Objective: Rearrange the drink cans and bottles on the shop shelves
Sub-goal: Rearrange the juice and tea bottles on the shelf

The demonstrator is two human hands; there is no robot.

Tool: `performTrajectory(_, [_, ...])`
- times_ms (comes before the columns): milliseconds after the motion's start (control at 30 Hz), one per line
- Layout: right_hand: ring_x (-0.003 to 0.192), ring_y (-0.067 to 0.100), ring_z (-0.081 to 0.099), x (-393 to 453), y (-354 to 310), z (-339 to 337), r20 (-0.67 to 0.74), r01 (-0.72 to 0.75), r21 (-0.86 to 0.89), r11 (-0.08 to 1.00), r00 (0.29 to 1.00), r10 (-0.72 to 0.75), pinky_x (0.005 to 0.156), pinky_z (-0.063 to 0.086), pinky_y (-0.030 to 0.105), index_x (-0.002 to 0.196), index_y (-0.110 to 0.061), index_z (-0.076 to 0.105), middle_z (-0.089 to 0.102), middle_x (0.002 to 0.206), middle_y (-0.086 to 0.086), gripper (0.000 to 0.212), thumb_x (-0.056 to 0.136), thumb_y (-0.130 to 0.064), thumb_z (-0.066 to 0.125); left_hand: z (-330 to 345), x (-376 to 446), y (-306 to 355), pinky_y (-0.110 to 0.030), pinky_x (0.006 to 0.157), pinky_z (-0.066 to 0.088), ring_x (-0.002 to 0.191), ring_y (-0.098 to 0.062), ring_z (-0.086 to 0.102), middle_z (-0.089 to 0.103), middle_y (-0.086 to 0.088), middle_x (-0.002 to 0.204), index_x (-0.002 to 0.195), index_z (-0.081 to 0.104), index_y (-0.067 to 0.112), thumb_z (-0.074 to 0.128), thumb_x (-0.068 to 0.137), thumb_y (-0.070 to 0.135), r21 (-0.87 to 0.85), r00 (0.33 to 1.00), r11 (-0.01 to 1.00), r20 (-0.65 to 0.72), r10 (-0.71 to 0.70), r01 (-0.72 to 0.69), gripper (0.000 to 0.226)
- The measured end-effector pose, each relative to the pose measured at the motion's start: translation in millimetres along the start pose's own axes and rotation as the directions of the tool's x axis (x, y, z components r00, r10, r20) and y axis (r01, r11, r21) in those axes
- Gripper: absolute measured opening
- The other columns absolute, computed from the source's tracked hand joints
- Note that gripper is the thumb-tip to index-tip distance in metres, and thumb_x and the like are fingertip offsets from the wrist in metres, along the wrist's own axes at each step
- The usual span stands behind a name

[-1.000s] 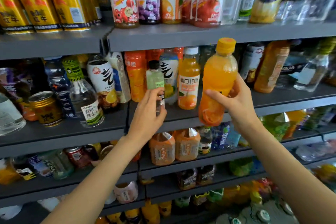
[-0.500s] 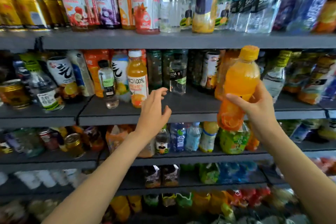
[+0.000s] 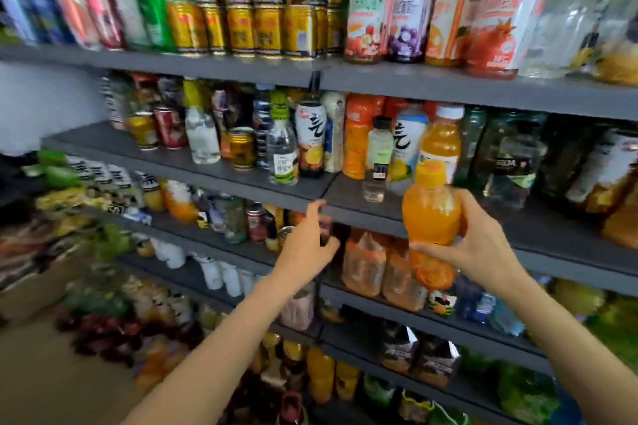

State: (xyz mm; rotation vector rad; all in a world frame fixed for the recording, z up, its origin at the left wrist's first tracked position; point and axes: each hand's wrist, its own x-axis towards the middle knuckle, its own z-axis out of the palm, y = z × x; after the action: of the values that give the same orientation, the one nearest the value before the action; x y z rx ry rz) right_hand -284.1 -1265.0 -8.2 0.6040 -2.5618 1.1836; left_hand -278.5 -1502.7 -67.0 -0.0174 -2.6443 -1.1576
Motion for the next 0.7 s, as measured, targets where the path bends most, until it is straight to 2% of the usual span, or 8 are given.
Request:
performTrajectory(100, [0.102,0.008,0.044,25.1,-57.0,75.6,0.006,0.038,0.112,0.993,0.999,-0.039,0.081,0.036,0.023,0.13,-0.021,0.038,0.046,0.113,-0.009,0.081,0.062,-0.029,0.083,-69.2,-10.2,-64.0,-0.038,0.086,0.051,0.101,-0.016,0.057,0.055,-0.001,0.12,0.144,0.021,0.021,0.058,0.09,0.015,-0.04,0.995,0.997,-0.066,-0.069,0.067,0.066])
performTrajectory(233, [0.106,0.016,0.054,60.8,-129.7,190.4,-0.008,-0.026,0.358,0.933,1.0,0.03,0.089,0.048,0.038,0.129,-0.02,0.043,0.054,0.118,-0.002,0.087,0.053,-0.04,0.08,-165.1,-24.2,-135.9,-0.025,0.078,0.049,0.1,-0.008,0.056,0.054,0.006,0.121,0.141,0.026,0.031,0.06,0.089,0.017,0.004,0.995,1.0,-0.098,-0.023,0.023,0.063])
performTrajectory(300, [0.11,0.018,0.053,78.8,-172.7,249.6,0.021,-0.069,0.481,0.874,0.998,0.067,0.092,0.047,0.041,0.127,-0.021,0.041,0.053,0.122,0.0,0.08,0.059,-0.032,0.083,-212.3,-28.3,-166.9,-0.019,0.08,0.041,0.104,-0.006,0.051,0.05,0.01,0.126,0.14,0.027,0.034,0.061,0.088,0.023,0.048,0.996,0.998,-0.078,0.034,-0.03,0.063])
performTrajectory(367, [0.107,0.016,0.052,92.8,-209.6,296.4,0.068,-0.105,0.561,0.821,0.994,0.081,0.088,0.046,0.035,0.122,-0.025,0.04,0.052,0.12,-0.003,0.072,0.064,-0.02,0.083,-250.0,-26.6,-190.6,-0.016,0.09,0.035,0.114,-0.001,0.043,0.046,0.013,0.128,0.139,0.026,0.036,0.066,0.085,0.031,0.065,0.997,0.996,-0.034,0.065,-0.062,0.067])
performTrajectory(500, [0.092,0.003,0.057,126.3,-265.5,356.6,0.147,-0.124,0.648,0.752,0.988,0.036,0.071,0.05,0.017,0.116,-0.028,0.044,0.057,0.104,-0.013,0.064,0.066,-0.013,0.082,-301.6,-10.3,-228.4,-0.026,0.1,0.038,0.123,-0.006,0.04,0.042,0.012,0.134,0.141,0.022,0.034,0.071,0.079,0.037,0.043,0.998,0.997,0.001,0.06,-0.06,0.079])
performTrajectory(567, [0.085,-0.004,0.056,149.1,-287.5,377.8,0.157,-0.095,0.662,0.744,0.988,-0.013,0.063,0.05,0.011,0.114,-0.025,0.045,0.056,0.099,-0.016,0.062,0.066,-0.009,0.081,-319.4,2.8,-245.1,-0.032,0.097,0.044,0.12,-0.011,0.047,0.046,0.007,0.134,0.14,0.025,0.03,0.073,0.078,0.037,0.012,0.998,0.999,-0.057,0.032,-0.031,0.079])
performTrajectory(633, [0.084,-0.007,0.056,172.6,-304.2,397.9,0.159,-0.047,0.658,0.752,0.984,-0.077,0.067,0.051,0.011,0.111,-0.028,0.047,0.057,0.099,-0.017,0.061,0.066,-0.008,0.082,-334.3,17.4,-263.1,-0.035,0.09,0.049,0.11,-0.015,0.054,0.054,0.003,0.125,0.135,0.033,0.025,0.074,0.077,0.033,-0.007,0.988,1.0,-0.155,0.015,-0.016,0.073])
performTrajectory(700, [0.087,-0.007,0.058,196.2,-316.4,418.1,0.161,0.005,0.646,0.764,0.977,-0.143,0.074,0.052,0.015,0.104,-0.036,0.048,0.058,0.1,-0.017,0.059,0.065,-0.01,0.083,-351.3,34.2,-279.3,-0.03,0.083,0.05,0.101,-0.012,0.056,0.057,0.005,0.114,0.128,0.039,0.026,0.076,0.075,0.032,-0.017,0.974,1.0,-0.225,0.008,-0.012,0.065])
